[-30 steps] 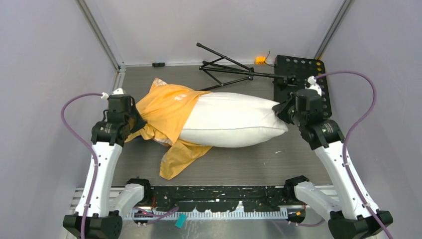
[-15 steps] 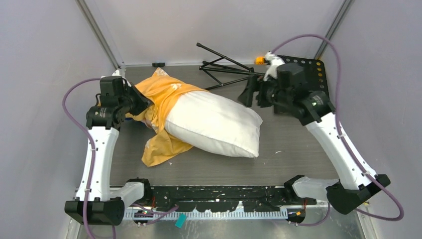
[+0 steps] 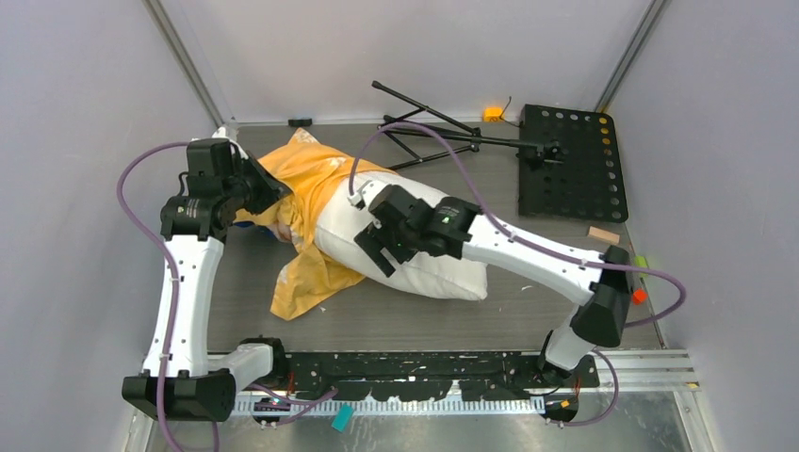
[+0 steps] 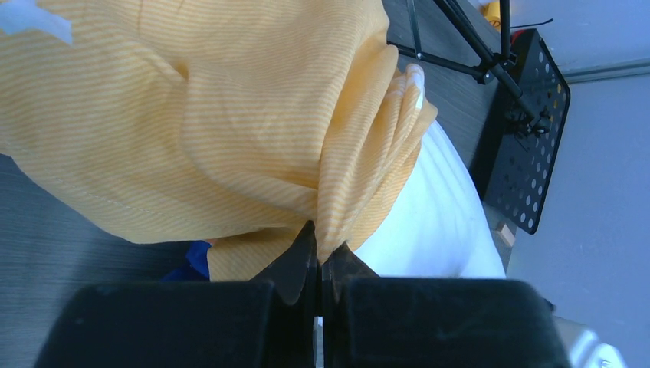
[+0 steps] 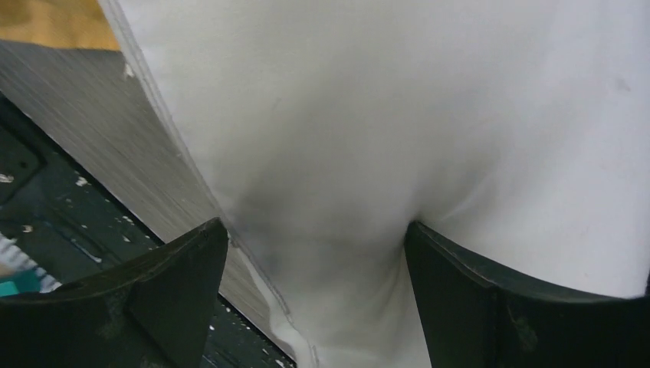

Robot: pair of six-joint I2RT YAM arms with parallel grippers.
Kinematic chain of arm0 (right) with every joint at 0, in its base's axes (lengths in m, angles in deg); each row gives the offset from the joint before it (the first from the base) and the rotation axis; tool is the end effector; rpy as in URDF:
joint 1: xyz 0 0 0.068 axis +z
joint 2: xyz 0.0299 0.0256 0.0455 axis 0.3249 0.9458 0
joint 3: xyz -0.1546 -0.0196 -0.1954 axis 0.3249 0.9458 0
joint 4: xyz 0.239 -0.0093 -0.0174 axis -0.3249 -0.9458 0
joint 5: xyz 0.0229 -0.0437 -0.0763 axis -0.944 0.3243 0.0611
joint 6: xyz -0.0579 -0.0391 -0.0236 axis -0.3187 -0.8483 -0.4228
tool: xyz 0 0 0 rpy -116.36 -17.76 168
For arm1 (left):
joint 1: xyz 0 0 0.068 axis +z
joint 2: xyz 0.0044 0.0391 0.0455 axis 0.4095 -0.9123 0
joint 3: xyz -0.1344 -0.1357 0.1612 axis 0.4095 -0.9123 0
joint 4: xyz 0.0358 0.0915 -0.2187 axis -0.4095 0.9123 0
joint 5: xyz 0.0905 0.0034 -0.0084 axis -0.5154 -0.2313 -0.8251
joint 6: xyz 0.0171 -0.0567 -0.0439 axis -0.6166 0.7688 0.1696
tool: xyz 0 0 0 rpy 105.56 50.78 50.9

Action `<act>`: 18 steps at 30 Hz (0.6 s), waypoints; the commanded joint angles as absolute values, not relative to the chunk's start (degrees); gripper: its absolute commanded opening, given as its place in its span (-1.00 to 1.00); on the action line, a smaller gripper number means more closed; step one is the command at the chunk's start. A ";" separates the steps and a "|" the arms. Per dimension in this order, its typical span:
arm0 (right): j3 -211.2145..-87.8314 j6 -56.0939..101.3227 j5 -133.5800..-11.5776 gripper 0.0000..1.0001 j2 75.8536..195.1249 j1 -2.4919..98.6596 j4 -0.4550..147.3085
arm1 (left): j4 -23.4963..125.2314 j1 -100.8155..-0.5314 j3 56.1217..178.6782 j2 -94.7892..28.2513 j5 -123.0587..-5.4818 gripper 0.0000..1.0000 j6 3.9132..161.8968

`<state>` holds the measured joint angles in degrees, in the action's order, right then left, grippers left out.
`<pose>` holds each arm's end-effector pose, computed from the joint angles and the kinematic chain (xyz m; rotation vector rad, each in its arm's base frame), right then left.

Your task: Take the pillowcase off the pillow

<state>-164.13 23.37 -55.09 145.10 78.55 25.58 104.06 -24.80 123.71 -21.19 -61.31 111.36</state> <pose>0.1778 0.2824 0.3105 -0.9964 2.2210 0.3300 0.2191 -0.0144 0.3652 -0.6521 2.1553 -0.6059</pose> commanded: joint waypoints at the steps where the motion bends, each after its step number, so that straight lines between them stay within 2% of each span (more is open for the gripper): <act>1: -163.46 20.03 -46.86 0.79 147.39 79.98 24.30 | 100.89 -24.44 128.90 -20.64 -61.89 -1.00 110.01; 2: -162.38 20.14 -45.36 0.78 147.54 79.96 24.52 | 100.97 -24.44 129.24 -20.60 -62.28 -1.00 109.77; 3: -161.48 20.37 -43.62 0.68 147.45 79.99 24.72 | 101.12 -24.44 129.56 -20.54 -62.78 -1.00 109.47; 4: -160.56 20.75 -41.86 0.34 147.07 80.02 24.98 | 101.25 -24.44 129.82 -20.57 -63.44 -1.00 109.22; 5: -159.64 20.80 -40.30 0.08 146.33 80.05 25.43 | 101.41 -24.44 129.94 -20.54 -64.24 -1.00 108.75; 6: -158.91 21.40 -38.48 -0.53 145.28 79.97 26.11 | 101.59 -24.44 129.96 -20.53 -65.45 -1.00 108.24; 7: -158.32 22.13 -36.37 -0.92 144.00 79.99 26.91 | 101.80 -24.44 129.97 -20.57 -66.96 -1.00 107.67; 8: -157.89 22.63 -34.64 -0.99 142.42 79.94 27.59 | 102.05 -24.44 129.88 -20.61 -68.81 -1.00 107.10; 12: -156.25 26.06 -30.06 -0.99 134.34 78.10 30.28 | 100.75 -24.44 128.46 -21.27 -81.44 -1.00 102.81; 15: -155.81 32.10 -27.73 -0.99 128.49 70.23 28.45 | 101.21 -23.61 129.01 -23.78 -90.12 -1.00 99.36; 18: -153.91 34.96 -27.11 -0.99 122.31 62.47 28.14 | 101.05 -21.47 128.95 -26.42 -92.19 -1.00 98.00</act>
<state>-154.88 28.58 -38.94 132.97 72.34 30.63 106.60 -25.02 125.92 -24.10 -76.85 103.14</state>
